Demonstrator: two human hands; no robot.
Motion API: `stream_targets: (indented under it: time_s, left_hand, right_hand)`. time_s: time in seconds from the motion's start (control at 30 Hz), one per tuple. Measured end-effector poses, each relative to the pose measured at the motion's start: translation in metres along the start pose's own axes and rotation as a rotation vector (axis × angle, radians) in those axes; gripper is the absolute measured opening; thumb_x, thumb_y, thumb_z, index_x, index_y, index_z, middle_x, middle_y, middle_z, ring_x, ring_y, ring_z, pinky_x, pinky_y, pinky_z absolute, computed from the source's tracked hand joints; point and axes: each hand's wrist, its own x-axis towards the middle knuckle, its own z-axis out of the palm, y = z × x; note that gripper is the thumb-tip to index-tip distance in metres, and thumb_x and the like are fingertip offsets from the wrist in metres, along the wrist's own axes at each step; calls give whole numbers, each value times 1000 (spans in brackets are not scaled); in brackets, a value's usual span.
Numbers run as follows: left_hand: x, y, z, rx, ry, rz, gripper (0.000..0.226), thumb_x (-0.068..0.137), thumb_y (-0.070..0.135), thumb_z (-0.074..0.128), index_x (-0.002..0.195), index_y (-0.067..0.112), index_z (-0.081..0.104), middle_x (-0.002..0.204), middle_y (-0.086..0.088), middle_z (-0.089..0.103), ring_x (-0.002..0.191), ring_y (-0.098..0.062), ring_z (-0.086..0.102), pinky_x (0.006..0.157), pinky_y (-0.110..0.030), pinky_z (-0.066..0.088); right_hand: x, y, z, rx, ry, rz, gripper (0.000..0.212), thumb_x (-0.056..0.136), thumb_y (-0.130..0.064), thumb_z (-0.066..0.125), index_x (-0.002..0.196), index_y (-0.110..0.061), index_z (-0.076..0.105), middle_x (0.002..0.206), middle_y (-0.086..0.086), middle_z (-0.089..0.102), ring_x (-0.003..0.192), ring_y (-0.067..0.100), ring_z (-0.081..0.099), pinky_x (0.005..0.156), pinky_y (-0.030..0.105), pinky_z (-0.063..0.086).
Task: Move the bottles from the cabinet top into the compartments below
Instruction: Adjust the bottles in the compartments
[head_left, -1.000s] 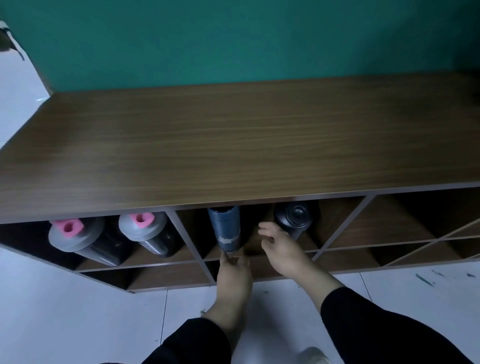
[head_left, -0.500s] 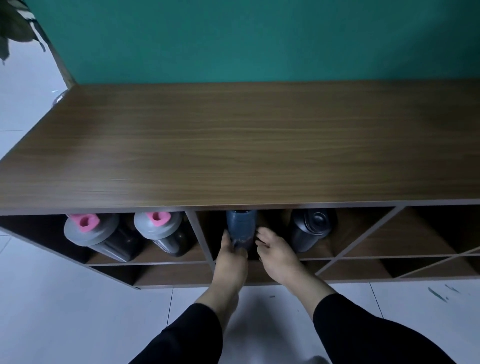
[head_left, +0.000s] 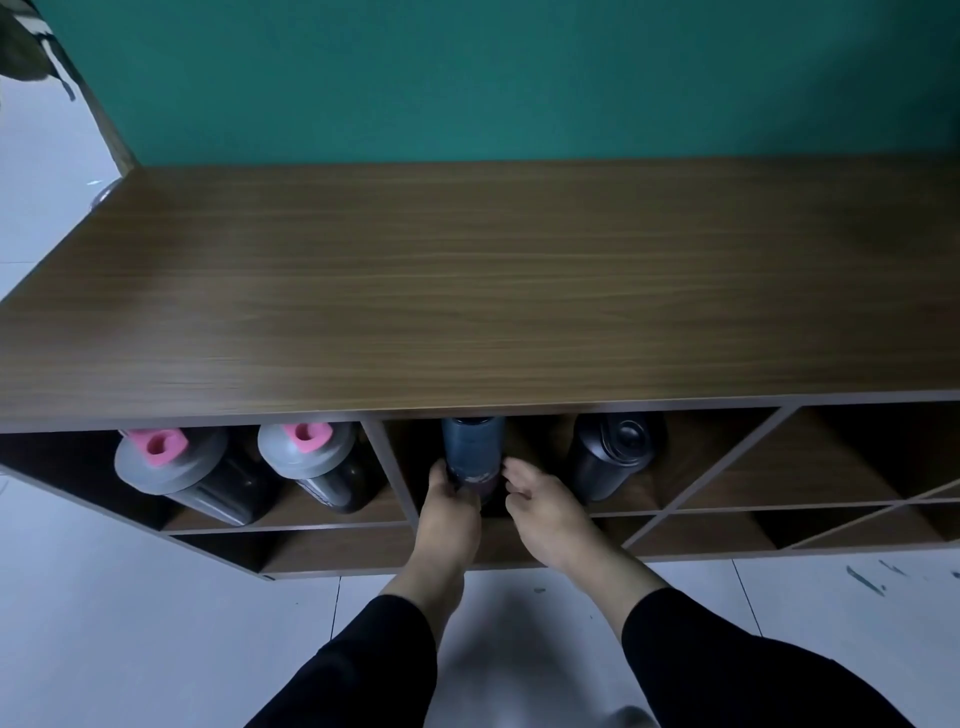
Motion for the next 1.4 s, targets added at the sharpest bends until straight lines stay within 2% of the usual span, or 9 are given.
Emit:
stream_targets:
  time_s: [0.3,0.53,0.63,0.8,0.9,1.0,1.13,1.3,1.4]
  left_hand:
    - [-9,8,2,-16,-35,19,41,103,-4,49,137,19,50,107,9,72,78,11,72,90,-23,53]
    - [-20,10,12,81,46,-139,53,104,6,46,155,13,37,132,-11,69,122,-30,65,113,-42,48]
    - [-38,11,16,183,97,-152,46,104,-3,41,150,-1,44,136,-13,61,132,-38,56,98,-19,46]
    - [-55,-4,-15,-46,235,-201,18,91,1,47,96,5,64,93,-13,66,94,-40,63,80,-33,42]
    - [-51,-9,-54,-262,407,-171,31,76,23,49,93,5,68,94,-22,74,93,-48,71,77,-52,53]
    - [-66,34,-95,-361,566,-128,43,88,9,43,124,-10,56,116,-37,66,81,-38,65,74,-50,54]
    - [-64,59,-127,-387,512,-194,55,98,2,38,150,14,45,96,3,56,76,-11,52,87,-39,48]
    - [-49,61,-136,-332,371,-158,47,96,5,50,139,23,50,100,3,67,96,-19,68,95,-40,54]
    - [-29,47,-141,-263,297,-159,54,84,15,54,137,25,57,116,-2,77,109,-25,73,99,-44,59]
  right_hand:
    - [-5,2,-2,-16,-24,-16,62,93,-1,39,152,-19,33,155,2,41,142,15,39,118,31,31]
    - [-10,1,-6,-92,-23,15,57,96,-7,41,151,-20,36,151,0,48,138,17,45,116,32,34]
    - [-15,2,-10,-342,95,26,32,93,-23,46,118,-28,64,122,-1,68,111,21,63,96,36,50]
    - [-28,-5,15,-445,-119,69,24,81,-32,46,64,-16,52,59,4,60,51,20,56,50,40,52]
    - [-38,-24,48,-432,-247,-41,23,89,-17,50,67,-20,54,71,5,60,63,20,58,57,30,48]
    - [-46,-41,88,-373,-283,-173,17,98,-18,46,95,-27,60,95,3,65,88,21,64,84,36,55]
    - [-49,-56,132,-308,-198,-327,48,98,-15,52,144,-14,38,129,5,58,109,16,56,87,21,45]
    - [-18,-70,164,168,-132,-249,44,99,-51,35,128,-24,56,117,5,70,84,10,70,62,18,56]
    - [-14,-87,164,274,-58,-186,50,98,-53,34,134,-21,51,134,-4,56,107,13,57,78,18,48]
